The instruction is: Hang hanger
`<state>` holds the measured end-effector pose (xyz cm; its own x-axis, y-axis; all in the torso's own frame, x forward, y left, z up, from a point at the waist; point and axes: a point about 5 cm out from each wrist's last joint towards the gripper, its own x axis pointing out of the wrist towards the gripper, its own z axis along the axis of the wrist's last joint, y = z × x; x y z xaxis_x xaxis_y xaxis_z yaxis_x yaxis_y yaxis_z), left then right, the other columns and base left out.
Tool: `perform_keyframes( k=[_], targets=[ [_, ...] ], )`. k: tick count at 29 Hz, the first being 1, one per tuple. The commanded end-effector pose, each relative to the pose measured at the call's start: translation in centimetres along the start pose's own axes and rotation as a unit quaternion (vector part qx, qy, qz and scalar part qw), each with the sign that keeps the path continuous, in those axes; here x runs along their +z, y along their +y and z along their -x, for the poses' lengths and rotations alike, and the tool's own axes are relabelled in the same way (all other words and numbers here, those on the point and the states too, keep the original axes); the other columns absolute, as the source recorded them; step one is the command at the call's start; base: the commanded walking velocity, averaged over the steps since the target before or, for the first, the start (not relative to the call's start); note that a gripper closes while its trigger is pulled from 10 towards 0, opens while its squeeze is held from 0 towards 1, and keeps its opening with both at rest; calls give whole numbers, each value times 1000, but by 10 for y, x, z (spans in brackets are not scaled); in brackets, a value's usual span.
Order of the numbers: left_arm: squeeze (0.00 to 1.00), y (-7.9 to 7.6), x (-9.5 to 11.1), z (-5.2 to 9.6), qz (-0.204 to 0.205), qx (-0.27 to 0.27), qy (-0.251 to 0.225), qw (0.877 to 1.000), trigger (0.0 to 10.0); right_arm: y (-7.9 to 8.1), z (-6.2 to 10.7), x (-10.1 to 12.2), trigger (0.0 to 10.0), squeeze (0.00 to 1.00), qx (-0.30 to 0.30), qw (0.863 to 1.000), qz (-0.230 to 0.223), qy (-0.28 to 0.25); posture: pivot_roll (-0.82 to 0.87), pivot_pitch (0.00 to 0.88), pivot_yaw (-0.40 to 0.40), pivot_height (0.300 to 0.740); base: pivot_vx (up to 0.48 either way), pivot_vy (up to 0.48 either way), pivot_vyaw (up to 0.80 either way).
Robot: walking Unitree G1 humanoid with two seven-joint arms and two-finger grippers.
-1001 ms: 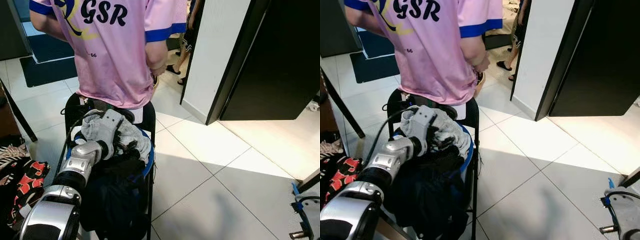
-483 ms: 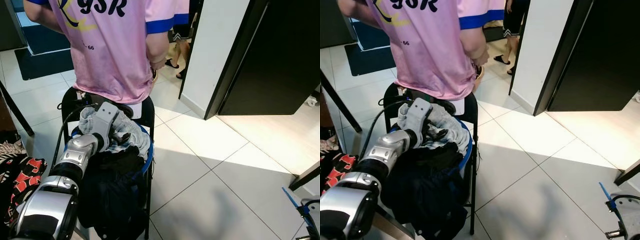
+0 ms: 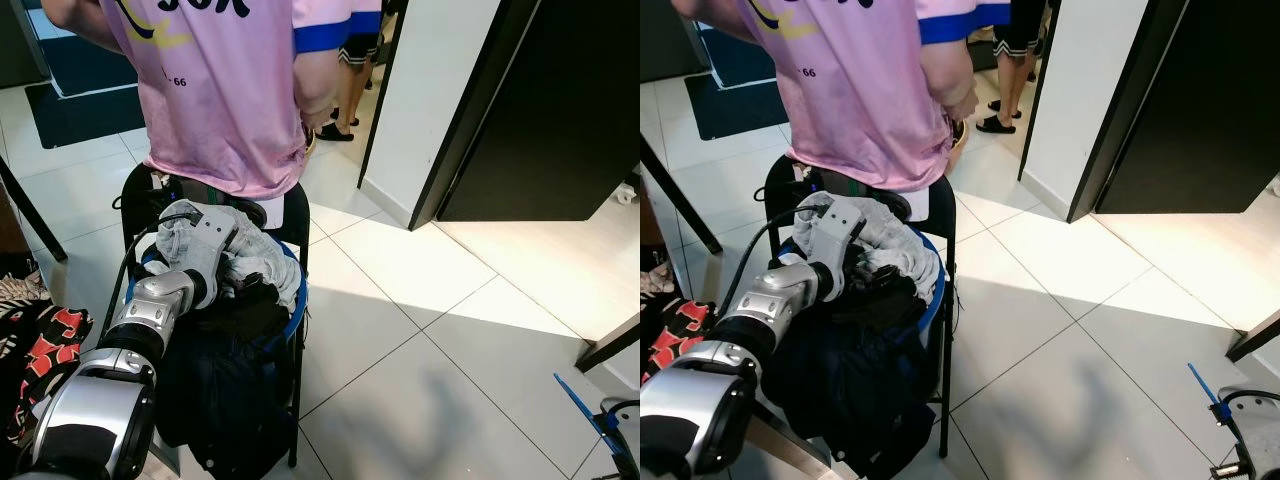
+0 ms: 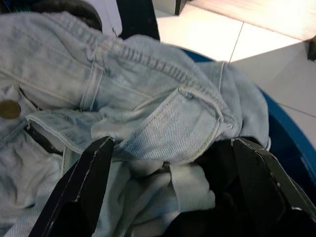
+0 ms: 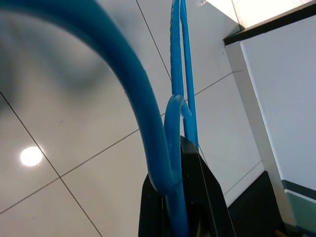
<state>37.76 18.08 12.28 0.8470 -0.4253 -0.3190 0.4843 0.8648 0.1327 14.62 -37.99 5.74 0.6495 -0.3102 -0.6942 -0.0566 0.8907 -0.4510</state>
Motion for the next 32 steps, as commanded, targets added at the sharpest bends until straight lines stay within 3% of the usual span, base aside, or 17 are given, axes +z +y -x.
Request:
perform_keyframes(
  k=[1, 16, 17, 19, 20, 32],
  targets=[
    [0, -1, 1, -1, -10, -2, 6, 1000, 10000, -7, 3, 1, 10000, 0, -7, 1000, 3, 1, -246, 132, -84, 740, 0, 0, 0],
    [0, 2, 8, -2, -44, -7, 5, 999, 10000, -10, 6, 2, 10000, 0, -11, 1000, 7, 2, -258, 147, -87, 740, 0, 0, 0],
    [0, -8, 4, -4, -49, -46, 15, 998, 3451, -10, 7, 1, 10000, 0, -10, 1000, 8, 4, -254, 146, -88, 740, 0, 0, 0],
    [0, -12, 2, -5, -51, -60, 19, 997, 3451, -10, 7, 0, 10000, 0, -9, 1000, 8, 5, -254, 146, -88, 740, 0, 0, 0],
    [0, -16, 0, -6, -52, -74, 24, 996, 0, -9, 7, 0, 10000, 0, -9, 1000, 8, 5, -253, 146, -86, 740, 0, 0, 0],
    [0, -30, -13, -6, -57, -138, 59, 987, 0, -8, 4, 1, 10000, 0, -12, 1000, 6, 1, -244, 135, -78, 740, 0, 0, 0]
  ],
)
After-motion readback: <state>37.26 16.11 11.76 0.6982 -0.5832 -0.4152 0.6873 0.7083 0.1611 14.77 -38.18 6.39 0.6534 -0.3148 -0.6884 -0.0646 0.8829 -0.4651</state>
